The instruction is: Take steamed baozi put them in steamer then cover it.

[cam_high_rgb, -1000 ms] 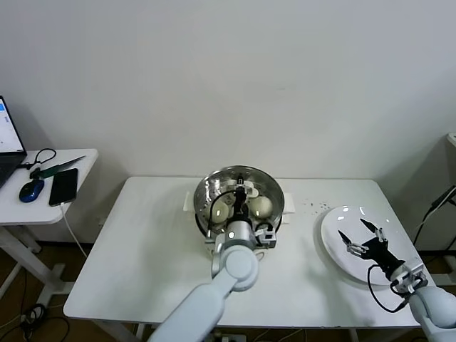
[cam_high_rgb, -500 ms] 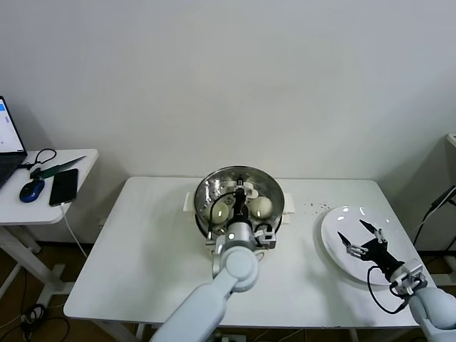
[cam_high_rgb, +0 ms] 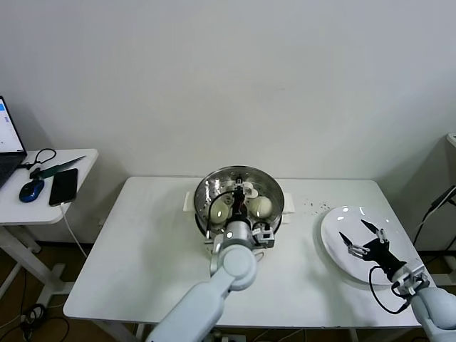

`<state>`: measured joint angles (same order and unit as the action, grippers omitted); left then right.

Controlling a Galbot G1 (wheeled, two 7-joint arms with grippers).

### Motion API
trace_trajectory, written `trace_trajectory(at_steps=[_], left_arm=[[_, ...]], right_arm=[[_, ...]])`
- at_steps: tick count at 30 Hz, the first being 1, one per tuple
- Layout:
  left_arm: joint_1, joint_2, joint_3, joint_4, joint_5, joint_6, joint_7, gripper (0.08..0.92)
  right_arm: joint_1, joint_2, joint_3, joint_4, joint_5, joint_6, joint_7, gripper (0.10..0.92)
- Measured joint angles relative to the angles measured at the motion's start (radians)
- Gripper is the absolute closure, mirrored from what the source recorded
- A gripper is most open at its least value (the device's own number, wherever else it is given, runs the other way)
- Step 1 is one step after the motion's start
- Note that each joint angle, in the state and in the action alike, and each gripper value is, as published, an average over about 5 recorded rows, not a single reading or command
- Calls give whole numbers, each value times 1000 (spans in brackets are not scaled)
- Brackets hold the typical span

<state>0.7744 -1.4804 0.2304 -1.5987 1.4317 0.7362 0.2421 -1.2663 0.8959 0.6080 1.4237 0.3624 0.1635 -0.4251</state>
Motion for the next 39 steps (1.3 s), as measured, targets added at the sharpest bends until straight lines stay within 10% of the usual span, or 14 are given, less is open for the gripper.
trace_trajectory(at_steps=[20,39], left_arm=[[73,115,-9,-218,-86,1,48,191],[290,283,-243,-449,-498,-11,-185,177]], right_arm=[[5,-2,8,-5,-4,-24,-2,203],[-8,17,27,40,18,-60,32,203]])
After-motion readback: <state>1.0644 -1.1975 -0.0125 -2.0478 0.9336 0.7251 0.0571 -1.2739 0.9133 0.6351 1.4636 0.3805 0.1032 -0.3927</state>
